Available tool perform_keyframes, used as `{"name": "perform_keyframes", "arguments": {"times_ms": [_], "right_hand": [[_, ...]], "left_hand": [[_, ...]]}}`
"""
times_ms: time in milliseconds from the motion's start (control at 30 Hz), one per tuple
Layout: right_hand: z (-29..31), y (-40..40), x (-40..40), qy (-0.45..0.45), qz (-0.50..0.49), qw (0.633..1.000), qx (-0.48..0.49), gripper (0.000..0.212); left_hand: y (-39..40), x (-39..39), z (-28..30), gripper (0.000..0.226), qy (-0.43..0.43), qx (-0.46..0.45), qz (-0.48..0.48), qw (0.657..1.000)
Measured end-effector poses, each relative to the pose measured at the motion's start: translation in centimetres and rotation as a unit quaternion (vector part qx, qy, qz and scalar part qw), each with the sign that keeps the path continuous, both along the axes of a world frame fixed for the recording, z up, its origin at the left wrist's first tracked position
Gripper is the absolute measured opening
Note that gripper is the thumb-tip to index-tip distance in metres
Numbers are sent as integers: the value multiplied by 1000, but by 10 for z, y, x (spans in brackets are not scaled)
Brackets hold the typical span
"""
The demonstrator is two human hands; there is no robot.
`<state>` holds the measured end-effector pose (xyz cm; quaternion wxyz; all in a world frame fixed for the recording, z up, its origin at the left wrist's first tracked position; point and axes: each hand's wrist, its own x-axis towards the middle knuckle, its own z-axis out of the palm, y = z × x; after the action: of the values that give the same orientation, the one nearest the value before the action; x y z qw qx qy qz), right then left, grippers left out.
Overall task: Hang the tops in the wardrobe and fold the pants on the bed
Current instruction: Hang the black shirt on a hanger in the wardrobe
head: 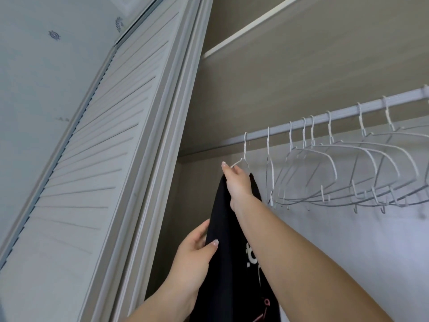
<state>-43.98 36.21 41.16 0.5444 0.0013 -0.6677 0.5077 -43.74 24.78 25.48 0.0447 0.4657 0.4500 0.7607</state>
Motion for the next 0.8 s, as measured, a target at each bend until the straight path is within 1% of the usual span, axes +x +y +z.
{"name": "perform_keyframes", "arguments": {"times_ms": [67, 133, 233, 367, 467, 567, 700, 800], "right_hand": [[-13, -11, 7, 18, 22, 999, 26, 63], [-30, -24, 13, 25, 20, 998, 61, 67], [-62, -41, 27, 23, 23, 995, 90, 64], [-110, -66, 49, 38, 72, 991, 107, 57], [-144, -83, 66, 43, 86, 990, 107, 53], [-170, -102, 86, 41, 113, 989, 85, 50], [-209, -142, 117, 14, 160, 985, 58, 48], [-243, -186, 139, -16, 208, 975, 75, 46]], "left_hand": [[-9, 4, -6, 41, -6, 2, -4, 1000], [-19, 9, -12, 38, -16, 2, 5, 1000], [-35, 15, -24, 35, -28, 5, 31, 999], [-59, 32, -47, 38, -17, -15, 37, 999], [-77, 46, -65, 41, -30, -18, 47, 998], [-105, 59, -78, 35, -36, -24, 62, 997], [-163, 82, -102, 29, -73, -26, 125, 989], [-222, 105, -127, 26, -79, -53, 164, 982]]}}
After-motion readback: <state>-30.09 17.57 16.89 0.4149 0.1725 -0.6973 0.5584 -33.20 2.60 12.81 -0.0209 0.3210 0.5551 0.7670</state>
